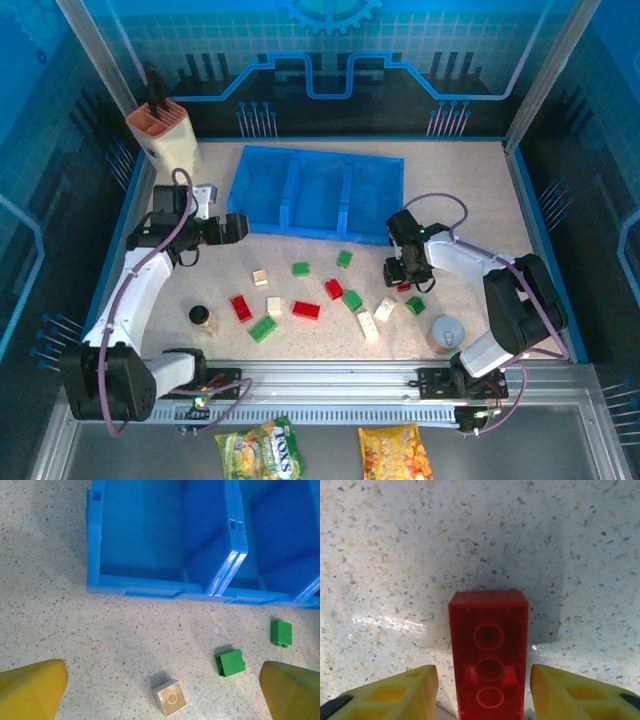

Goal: Sort the legos into containers by color
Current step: Pick up the lego from the center of the table.

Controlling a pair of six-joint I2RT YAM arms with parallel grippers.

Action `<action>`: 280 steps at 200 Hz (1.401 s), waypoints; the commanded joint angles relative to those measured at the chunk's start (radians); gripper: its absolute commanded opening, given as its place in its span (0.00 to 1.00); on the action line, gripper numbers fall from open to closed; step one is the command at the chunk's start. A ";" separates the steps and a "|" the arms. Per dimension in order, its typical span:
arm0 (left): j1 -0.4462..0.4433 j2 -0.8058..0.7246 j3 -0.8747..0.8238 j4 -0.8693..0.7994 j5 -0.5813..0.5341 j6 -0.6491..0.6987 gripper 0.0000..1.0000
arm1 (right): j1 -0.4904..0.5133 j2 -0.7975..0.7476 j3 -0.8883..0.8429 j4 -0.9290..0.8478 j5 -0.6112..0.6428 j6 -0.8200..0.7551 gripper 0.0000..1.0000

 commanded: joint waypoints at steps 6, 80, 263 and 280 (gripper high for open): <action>0.008 -0.025 -0.012 0.014 -0.015 0.016 0.99 | 0.018 0.012 0.001 -0.035 0.033 0.026 0.48; 0.009 -0.026 -0.014 0.017 -0.014 0.014 0.99 | 0.030 0.040 0.021 -0.047 0.058 0.029 0.41; 0.018 -0.026 -0.016 0.021 0.000 0.010 0.99 | -0.001 0.068 0.207 -0.055 0.103 0.095 0.21; 0.018 -0.024 -0.017 0.022 0.001 0.010 0.99 | -0.022 0.090 0.235 -0.054 0.102 0.088 0.20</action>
